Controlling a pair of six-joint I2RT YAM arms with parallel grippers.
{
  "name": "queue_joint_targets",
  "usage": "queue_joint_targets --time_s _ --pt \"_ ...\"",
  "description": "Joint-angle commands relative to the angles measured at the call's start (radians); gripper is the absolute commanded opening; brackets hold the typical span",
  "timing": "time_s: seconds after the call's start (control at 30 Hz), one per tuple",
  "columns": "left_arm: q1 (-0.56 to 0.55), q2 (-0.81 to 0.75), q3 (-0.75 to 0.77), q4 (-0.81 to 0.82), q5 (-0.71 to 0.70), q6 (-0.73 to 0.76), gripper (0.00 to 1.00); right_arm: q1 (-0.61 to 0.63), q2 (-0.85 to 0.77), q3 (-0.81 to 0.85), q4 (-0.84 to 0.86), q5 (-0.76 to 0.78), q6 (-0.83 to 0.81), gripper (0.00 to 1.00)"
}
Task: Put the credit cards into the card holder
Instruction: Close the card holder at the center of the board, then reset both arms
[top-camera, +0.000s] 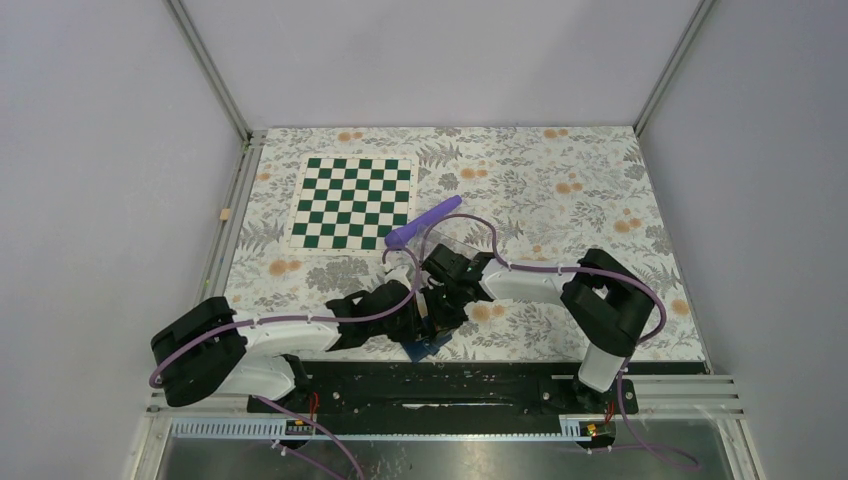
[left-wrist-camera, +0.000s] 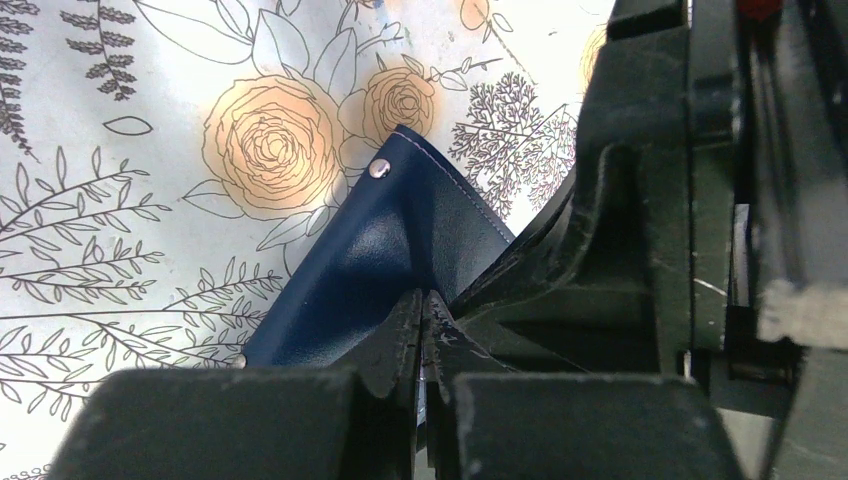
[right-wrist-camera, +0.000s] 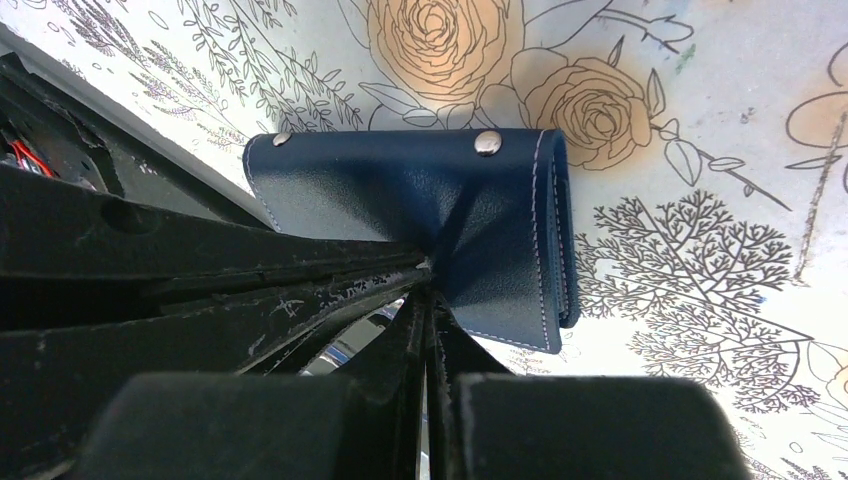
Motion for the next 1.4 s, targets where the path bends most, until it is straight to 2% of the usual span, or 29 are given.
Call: queue_joint_targets --time_s 0.0,0.2,0.43,0.57,0.67,0.8,0.97,1.07,1.13,1.23,1.3,1.37 --pt "-0.003 0.093 -0.052 -0.111 0.013 0.035 0.0 0.023 0.029 -0.009 0.077 0.0 0.013 0.0" --pt "0.002 0.054 -0.051 -0.119 0.004 0.034 0.01 0.023 -0.032 -0.002 0.027 0.082 0.003 0.0" --pt "0.027 -0.087 -0.003 -0.174 -0.016 0.052 0.27 0.021 -0.08 0.044 -0.041 0.133 -0.006 0.0" --pt "0.073 -0.167 0.008 -0.174 0.012 0.059 0.38 0.011 -0.109 0.059 -0.068 0.153 -0.014 0.0" --pt "0.116 -0.222 -0.009 -0.136 0.081 0.051 0.49 -0.005 -0.138 0.057 -0.081 0.161 -0.015 0.0" --pt "0.181 -0.288 -0.043 -0.076 0.149 0.033 0.65 -0.044 -0.188 0.035 -0.084 0.155 -0.019 0.05" --pt "0.302 -0.376 -0.12 0.05 0.273 -0.004 0.82 -0.126 -0.276 -0.015 -0.084 0.131 -0.027 0.22" --pt "0.408 -0.453 -0.184 0.16 0.37 -0.044 0.98 -0.203 -0.358 -0.057 -0.085 0.129 -0.04 0.42" --pt "0.503 -0.522 -0.236 0.216 0.416 -0.074 0.99 -0.267 -0.422 -0.087 -0.094 0.142 -0.054 0.6" --pt "0.698 -0.606 -0.263 0.223 0.489 -0.077 0.99 -0.397 -0.531 -0.131 -0.115 0.203 -0.093 0.8" --pt "0.835 -0.644 -0.244 0.157 0.506 -0.031 0.99 -0.495 -0.593 -0.142 -0.136 0.258 -0.13 0.92" --pt "0.955 -0.655 -0.177 0.018 0.457 0.074 0.99 -0.581 -0.647 -0.138 -0.156 0.336 -0.176 0.99"
